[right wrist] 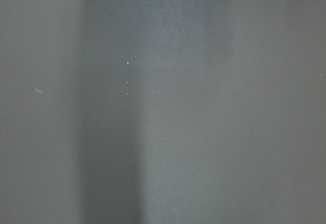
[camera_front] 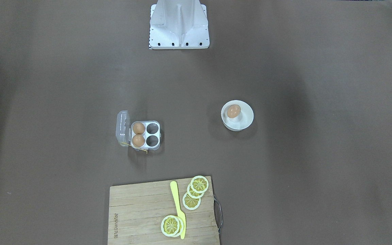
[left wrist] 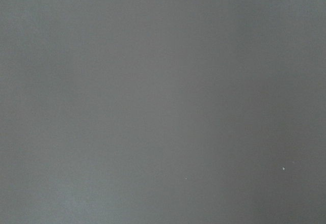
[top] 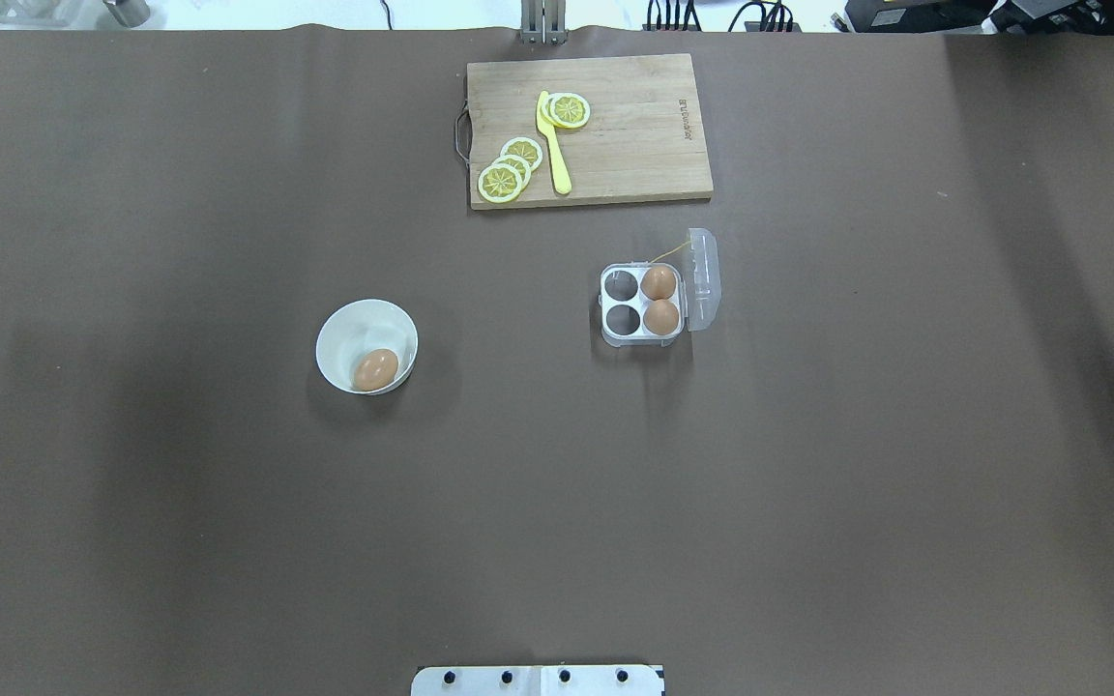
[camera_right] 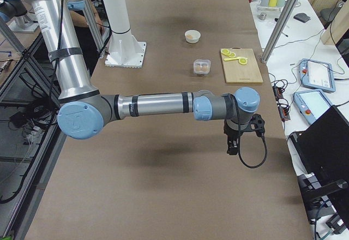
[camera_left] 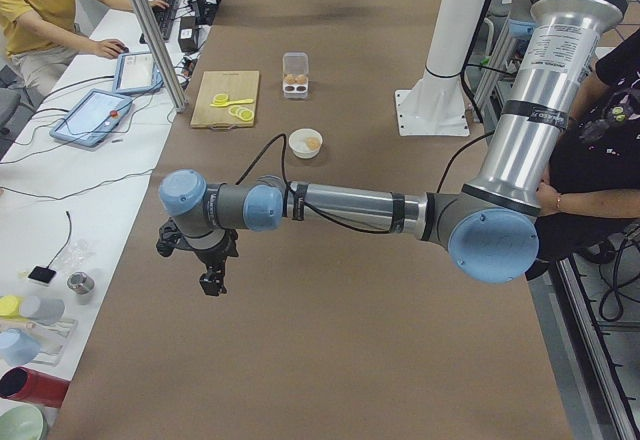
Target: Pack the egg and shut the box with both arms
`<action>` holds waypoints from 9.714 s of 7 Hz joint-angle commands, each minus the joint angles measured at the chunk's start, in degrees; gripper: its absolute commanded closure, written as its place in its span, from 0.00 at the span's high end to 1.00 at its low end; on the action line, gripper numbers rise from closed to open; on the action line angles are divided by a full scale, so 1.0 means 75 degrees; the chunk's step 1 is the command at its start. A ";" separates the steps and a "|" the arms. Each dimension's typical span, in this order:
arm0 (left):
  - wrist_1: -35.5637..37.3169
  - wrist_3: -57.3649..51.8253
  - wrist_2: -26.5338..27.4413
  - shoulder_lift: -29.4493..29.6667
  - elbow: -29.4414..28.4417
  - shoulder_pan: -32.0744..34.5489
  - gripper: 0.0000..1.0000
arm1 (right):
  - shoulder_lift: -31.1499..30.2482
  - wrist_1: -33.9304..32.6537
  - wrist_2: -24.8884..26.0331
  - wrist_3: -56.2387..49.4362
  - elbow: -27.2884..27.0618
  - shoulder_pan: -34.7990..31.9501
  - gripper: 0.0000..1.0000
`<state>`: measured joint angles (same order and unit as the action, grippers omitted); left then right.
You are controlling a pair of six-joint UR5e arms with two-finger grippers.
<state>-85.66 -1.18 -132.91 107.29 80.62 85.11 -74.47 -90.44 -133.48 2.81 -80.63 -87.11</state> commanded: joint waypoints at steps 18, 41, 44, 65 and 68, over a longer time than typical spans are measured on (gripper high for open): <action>-0.1540 0.5794 0.1362 0.1714 0.1849 -0.6145 0.81 | -0.0384 0.0000 0.0090 -0.0012 -0.0019 0.0107 1.00; -0.2044 0.5724 0.1374 0.1913 0.1157 -0.6426 0.77 | -0.0384 0.0023 0.0149 -0.0012 0.0052 0.0189 1.00; -0.2055 0.5735 0.1374 0.2018 0.1005 -0.6450 0.75 | -0.0384 0.0023 0.0207 -0.0012 0.0063 0.0212 1.00; -0.7505 1.0984 0.6069 0.4244 -0.0823 -0.7350 0.42 | -0.0372 0.0047 0.0208 -0.0047 0.0028 0.0271 1.00; -0.7505 1.0974 0.6527 0.4653 -0.1394 -0.7457 0.42 | -0.0383 0.0047 0.0208 -0.0047 0.0028 0.0271 1.00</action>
<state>-141.92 81.12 -86.19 140.57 72.64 29.63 -77.28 -90.09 -131.92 2.46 -80.42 -85.08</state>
